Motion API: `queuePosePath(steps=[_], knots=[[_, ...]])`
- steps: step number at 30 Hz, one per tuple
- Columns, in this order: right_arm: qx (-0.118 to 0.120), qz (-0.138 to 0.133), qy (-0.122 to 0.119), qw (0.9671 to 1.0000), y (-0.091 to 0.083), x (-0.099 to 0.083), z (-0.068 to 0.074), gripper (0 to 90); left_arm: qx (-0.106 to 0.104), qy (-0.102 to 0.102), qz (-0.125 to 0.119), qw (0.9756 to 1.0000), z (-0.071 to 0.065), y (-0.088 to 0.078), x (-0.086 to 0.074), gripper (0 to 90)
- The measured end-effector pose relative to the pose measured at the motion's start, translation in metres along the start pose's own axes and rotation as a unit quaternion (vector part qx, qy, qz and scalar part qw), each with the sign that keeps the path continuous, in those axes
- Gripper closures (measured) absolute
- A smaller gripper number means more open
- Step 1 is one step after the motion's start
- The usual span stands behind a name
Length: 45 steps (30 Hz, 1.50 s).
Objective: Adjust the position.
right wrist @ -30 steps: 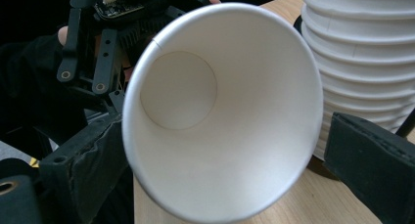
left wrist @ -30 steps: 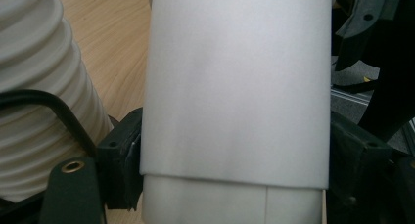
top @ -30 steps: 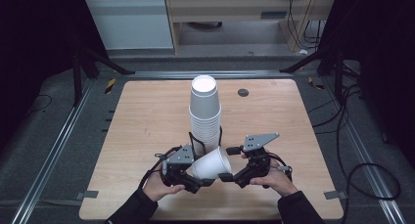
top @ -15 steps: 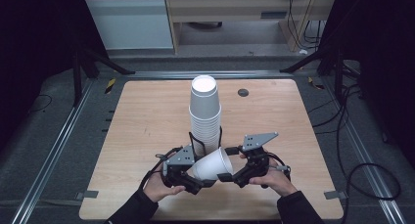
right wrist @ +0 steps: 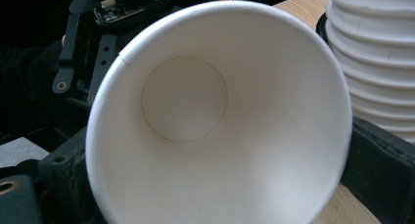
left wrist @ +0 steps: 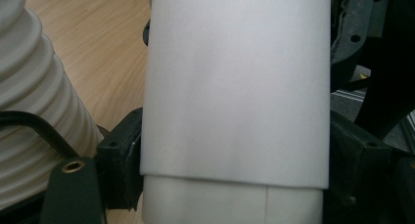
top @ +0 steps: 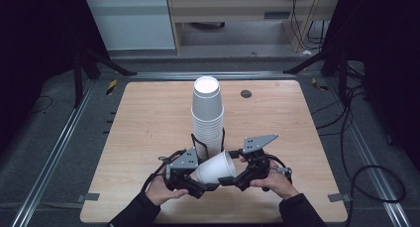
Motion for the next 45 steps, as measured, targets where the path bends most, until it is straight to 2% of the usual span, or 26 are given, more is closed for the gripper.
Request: queuePosePath(steps=[7, 24, 26, 37, 45], knots=[[0.006, -0.005, 0.005, 1.0, -0.0003, -0.0001, 0.0, 5.1, -0.002, 0.0, 0.001, 1.0, 0.0005, -0.0011, -0.0001, 21.8], [-0.001, 0.002, -0.009, 1.0, -0.0011, 0.0001, 0.002, 7.4, -0.014, -0.003, 0.006, 0.9999, 0.0017, 0.0001, -0.0027, 21.4], [0.002, -0.007, -0.009, 0.9999, -0.0015, 0.0012, 0.002, 6.5, -0.016, -0.008, 0.001, 0.9998, 0.0021, -0.0012, -0.002, 21.9], [0.015, -0.003, -0.011, 0.9998, 0.0025, 0.0001, 0.0034, 6.0, -0.017, 0.006, 0.01, 0.9998, -0.0012, 0.0008, -0.0013, 22.1], [0.009, -0.002, -0.015, 0.9998, 0.002, 0.0004, 0.004, 8.6, -0.014, 0.004, 0.011, 0.9998, 0.0, 0.0017, -0.0022, 20.4]])
Point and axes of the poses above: each handheld gripper's, and its own axes: y roughly forward along the jaws, x roughly out of its top, z roughly to its left, the point moved 5 cm from there along y, roughly forward along the jaws
